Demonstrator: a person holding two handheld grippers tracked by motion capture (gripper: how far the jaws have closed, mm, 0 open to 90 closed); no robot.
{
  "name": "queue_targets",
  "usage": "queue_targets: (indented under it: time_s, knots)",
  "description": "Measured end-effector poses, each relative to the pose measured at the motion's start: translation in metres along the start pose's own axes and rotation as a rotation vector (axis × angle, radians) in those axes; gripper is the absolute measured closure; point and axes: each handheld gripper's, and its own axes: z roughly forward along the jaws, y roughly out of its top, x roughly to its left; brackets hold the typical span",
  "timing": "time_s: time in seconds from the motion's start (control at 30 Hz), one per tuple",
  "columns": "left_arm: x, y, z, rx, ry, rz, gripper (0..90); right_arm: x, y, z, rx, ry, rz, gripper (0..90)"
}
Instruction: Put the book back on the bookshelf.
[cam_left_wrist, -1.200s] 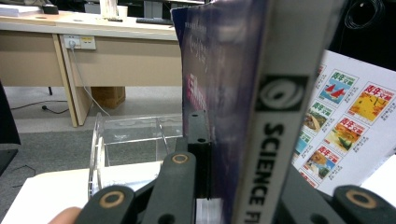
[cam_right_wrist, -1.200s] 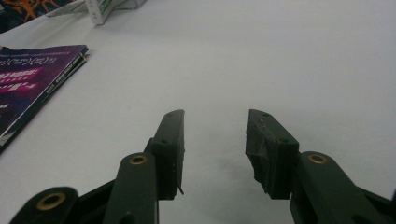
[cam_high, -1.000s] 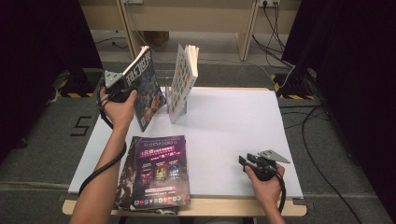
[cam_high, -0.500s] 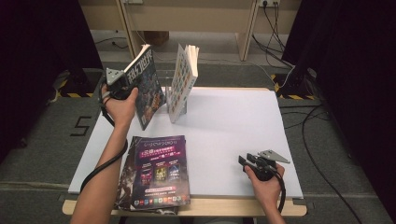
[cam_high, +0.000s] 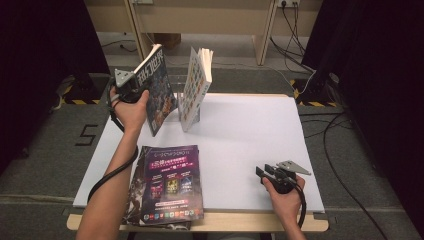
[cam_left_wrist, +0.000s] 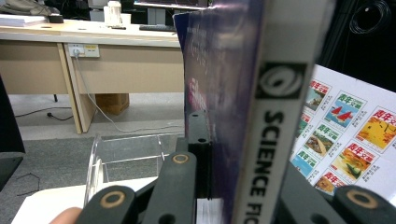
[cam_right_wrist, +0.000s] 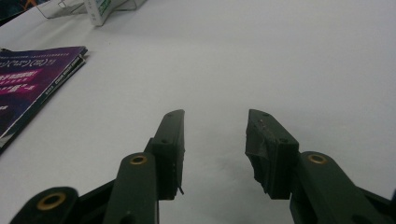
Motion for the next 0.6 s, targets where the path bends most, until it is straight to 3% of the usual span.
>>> queue_targets:
  time_s: [0.6]
  knots:
    - [-0.002,0.006,0.012,-0.011,0.013,0.0,82.4,-0.001,0.0,0.0,0.003,0.002,0.008,57.6]
